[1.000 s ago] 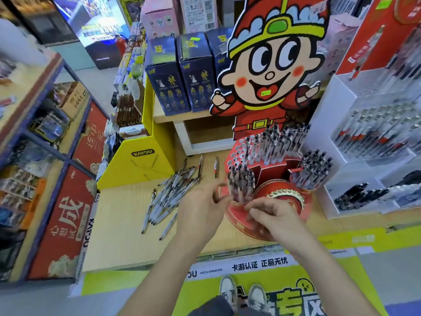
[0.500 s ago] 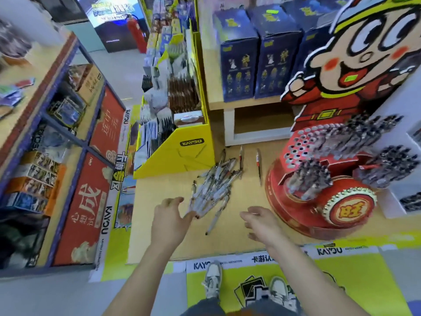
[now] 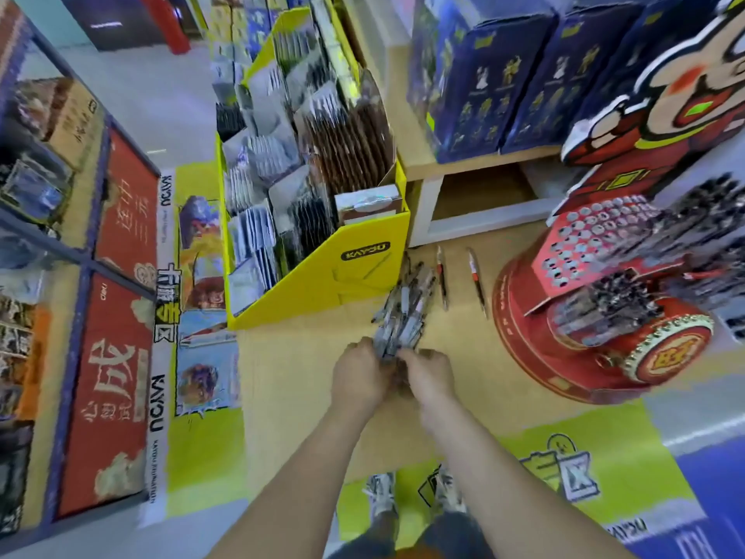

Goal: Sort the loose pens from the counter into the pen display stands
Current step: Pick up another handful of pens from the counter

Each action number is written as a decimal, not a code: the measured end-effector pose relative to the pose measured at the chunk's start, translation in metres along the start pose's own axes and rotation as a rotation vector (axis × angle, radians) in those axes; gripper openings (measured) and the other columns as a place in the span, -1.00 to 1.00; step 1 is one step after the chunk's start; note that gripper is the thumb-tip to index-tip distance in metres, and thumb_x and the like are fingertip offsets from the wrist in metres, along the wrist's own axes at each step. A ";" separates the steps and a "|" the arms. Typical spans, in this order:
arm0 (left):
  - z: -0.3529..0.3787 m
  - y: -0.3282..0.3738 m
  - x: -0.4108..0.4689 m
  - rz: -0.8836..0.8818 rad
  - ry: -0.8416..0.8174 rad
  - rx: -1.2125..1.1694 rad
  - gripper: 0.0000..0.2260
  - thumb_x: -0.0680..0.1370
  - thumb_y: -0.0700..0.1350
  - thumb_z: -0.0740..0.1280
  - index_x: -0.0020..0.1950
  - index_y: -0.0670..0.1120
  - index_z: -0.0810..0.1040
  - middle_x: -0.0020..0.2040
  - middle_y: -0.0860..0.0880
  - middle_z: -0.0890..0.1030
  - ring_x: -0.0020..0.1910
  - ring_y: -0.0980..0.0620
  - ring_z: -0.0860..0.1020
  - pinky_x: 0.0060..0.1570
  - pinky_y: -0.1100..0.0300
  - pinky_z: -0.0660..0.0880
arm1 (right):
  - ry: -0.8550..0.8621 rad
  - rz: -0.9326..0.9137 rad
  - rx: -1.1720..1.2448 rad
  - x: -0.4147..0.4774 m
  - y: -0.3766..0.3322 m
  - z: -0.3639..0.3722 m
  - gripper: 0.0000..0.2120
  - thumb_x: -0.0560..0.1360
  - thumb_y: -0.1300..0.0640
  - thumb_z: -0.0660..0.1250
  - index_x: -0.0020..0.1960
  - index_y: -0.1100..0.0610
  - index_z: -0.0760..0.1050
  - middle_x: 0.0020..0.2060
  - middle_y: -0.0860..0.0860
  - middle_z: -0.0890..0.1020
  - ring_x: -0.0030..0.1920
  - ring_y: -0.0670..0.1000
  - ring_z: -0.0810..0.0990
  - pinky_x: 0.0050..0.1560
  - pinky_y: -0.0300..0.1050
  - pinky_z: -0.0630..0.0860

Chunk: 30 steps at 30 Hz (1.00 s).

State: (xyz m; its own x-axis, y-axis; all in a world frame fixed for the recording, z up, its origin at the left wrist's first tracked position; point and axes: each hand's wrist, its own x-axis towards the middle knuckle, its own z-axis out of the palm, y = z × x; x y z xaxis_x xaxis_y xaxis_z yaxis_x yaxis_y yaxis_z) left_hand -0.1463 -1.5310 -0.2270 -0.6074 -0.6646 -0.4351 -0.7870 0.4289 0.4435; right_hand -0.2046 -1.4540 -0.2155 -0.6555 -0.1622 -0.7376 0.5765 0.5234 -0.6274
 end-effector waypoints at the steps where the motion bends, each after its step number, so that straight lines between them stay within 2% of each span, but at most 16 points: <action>1: 0.001 -0.001 0.002 0.000 -0.022 -0.018 -0.74 0.50 -0.03 0.34 0.02 -0.21 0.49 -0.03 -0.20 0.58 -0.04 -0.22 0.55 -0.28 0.12 0.27 | -0.018 0.008 0.012 0.002 -0.002 0.002 -0.86 0.50 0.15 0.35 -0.10 0.23 0.58 -0.14 0.21 0.67 -0.14 0.19 0.65 -0.22 -0.07 0.49; 4: 0.000 -0.006 0.007 -0.012 -0.111 -0.087 -0.73 0.54 -0.02 0.28 0.06 -0.23 0.46 -0.02 -0.21 0.59 -0.03 -0.22 0.56 -0.26 0.11 0.32 | -0.084 0.026 0.007 0.007 -0.006 0.010 -0.81 0.53 0.07 0.36 -0.02 0.20 0.60 -0.08 0.14 0.68 -0.05 0.17 0.65 -0.04 0.01 0.57; 6: -0.002 -0.009 0.006 0.001 -0.174 -0.175 -0.75 0.56 0.00 0.24 0.02 -0.19 0.44 -0.10 -0.18 0.63 -0.11 -0.19 0.59 -0.25 0.08 0.42 | -0.126 0.037 0.022 0.009 -0.005 0.012 -0.73 0.56 0.00 0.33 0.07 0.20 0.59 -0.05 0.11 0.68 -0.03 0.13 0.65 -0.01 0.01 0.59; 8: -0.006 -0.010 0.000 0.037 -0.247 -0.333 -0.82 0.58 -0.03 0.22 -0.08 -0.14 0.44 -0.24 -0.14 0.65 -0.28 -0.10 0.59 -0.27 0.10 0.47 | -0.144 0.053 0.030 0.011 -0.003 0.011 -0.69 0.58 -0.05 0.30 0.06 0.19 0.59 -0.11 0.10 0.68 -0.11 0.12 0.65 -0.06 0.04 0.61; 10: -0.010 -0.011 -0.007 0.059 -0.319 -0.499 -0.85 0.61 -0.10 0.20 -0.12 -0.12 0.45 -0.32 -0.12 0.62 -0.39 -0.04 0.53 -0.34 0.13 0.45 | -0.153 0.076 0.040 0.010 -0.002 0.009 -0.68 0.59 -0.08 0.28 0.02 0.18 0.59 -0.24 0.09 0.64 -0.25 0.10 0.62 -0.22 0.00 0.57; 13: -0.010 -0.013 -0.013 0.030 -0.347 -0.633 -0.87 0.63 -0.15 0.17 -0.09 -0.11 0.46 -0.30 -0.12 0.59 -0.37 -0.02 0.50 -0.34 0.17 0.41 | -0.171 0.120 0.096 0.007 0.001 0.006 -0.70 0.61 -0.03 0.26 0.03 0.21 0.58 -0.34 0.09 0.62 -0.35 0.09 0.59 -0.30 -0.04 0.55; 17: -0.009 -0.017 -0.017 0.014 -0.314 -0.622 -0.88 0.64 -0.20 0.14 0.00 -0.15 0.45 -0.31 -0.03 0.49 -0.40 0.05 0.41 -0.38 0.21 0.33 | -0.179 0.143 0.191 0.003 0.004 -0.001 -0.82 0.60 0.11 0.29 -0.06 0.20 0.57 -0.30 0.14 0.63 -0.31 0.12 0.56 -0.22 0.01 0.46; 19: -0.011 -0.020 -0.017 0.014 -0.270 -0.605 -0.89 0.64 -0.24 0.13 0.05 -0.15 0.45 -0.30 -0.01 0.47 -0.39 0.06 0.40 -0.36 0.20 0.33 | -0.177 0.161 0.231 0.003 0.006 -0.006 -0.85 0.58 0.16 0.30 -0.10 0.23 0.54 -0.34 0.14 0.58 -0.35 0.10 0.51 -0.27 -0.02 0.41; 22: -0.013 -0.029 -0.014 0.005 -0.204 -0.528 -0.88 0.64 -0.18 0.15 0.12 -0.14 0.44 -0.25 -0.14 0.50 -0.33 -0.16 0.48 -0.29 0.14 0.33 | -0.194 0.178 0.322 0.005 0.008 -0.019 -0.81 0.59 0.24 0.24 -0.20 0.22 0.43 -0.41 0.10 0.47 -0.47 0.03 0.38 -0.45 -0.16 0.31; 24: -0.016 -0.035 -0.015 0.030 -0.197 -0.449 -0.85 0.64 -0.14 0.15 0.15 -0.13 0.44 -0.19 -0.19 0.54 -0.27 -0.25 0.50 -0.28 0.11 0.33 | -0.243 0.218 0.447 0.002 0.007 -0.031 -0.85 0.60 0.27 0.23 -0.15 0.25 0.43 -0.40 0.10 0.47 -0.48 0.00 0.40 -0.52 -0.21 0.37; 27: -0.024 -0.039 -0.025 0.075 -0.203 -0.397 -0.90 0.65 -0.10 0.14 -0.01 -0.04 0.42 -0.29 -0.03 0.48 -0.37 -0.05 0.41 -0.31 0.08 0.34 | -0.322 0.277 0.589 -0.002 0.010 -0.051 -0.93 0.61 0.30 0.22 -0.04 0.29 0.44 -0.37 0.11 0.51 -0.48 -0.02 0.50 -0.55 -0.25 0.43; 30: -0.035 -0.037 -0.042 0.041 -0.199 -0.480 -0.82 0.65 -0.11 0.14 -0.13 -0.06 0.39 -0.30 -0.05 0.47 -0.44 0.02 0.38 -0.42 0.17 0.30 | -0.365 0.319 0.592 -0.003 0.018 -0.065 -0.90 0.62 0.27 0.16 -0.09 0.21 0.37 -0.41 0.06 0.47 -0.57 -0.10 0.33 -0.65 -0.31 0.25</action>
State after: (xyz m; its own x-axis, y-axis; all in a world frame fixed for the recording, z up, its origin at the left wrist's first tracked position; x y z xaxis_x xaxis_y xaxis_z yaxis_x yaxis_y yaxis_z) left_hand -0.0880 -1.5402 -0.1975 -0.6820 -0.5043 -0.5296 -0.6522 0.0919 0.7524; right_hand -0.2240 -1.3899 -0.2084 -0.2703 -0.3984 -0.8765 0.9434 0.0720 -0.3236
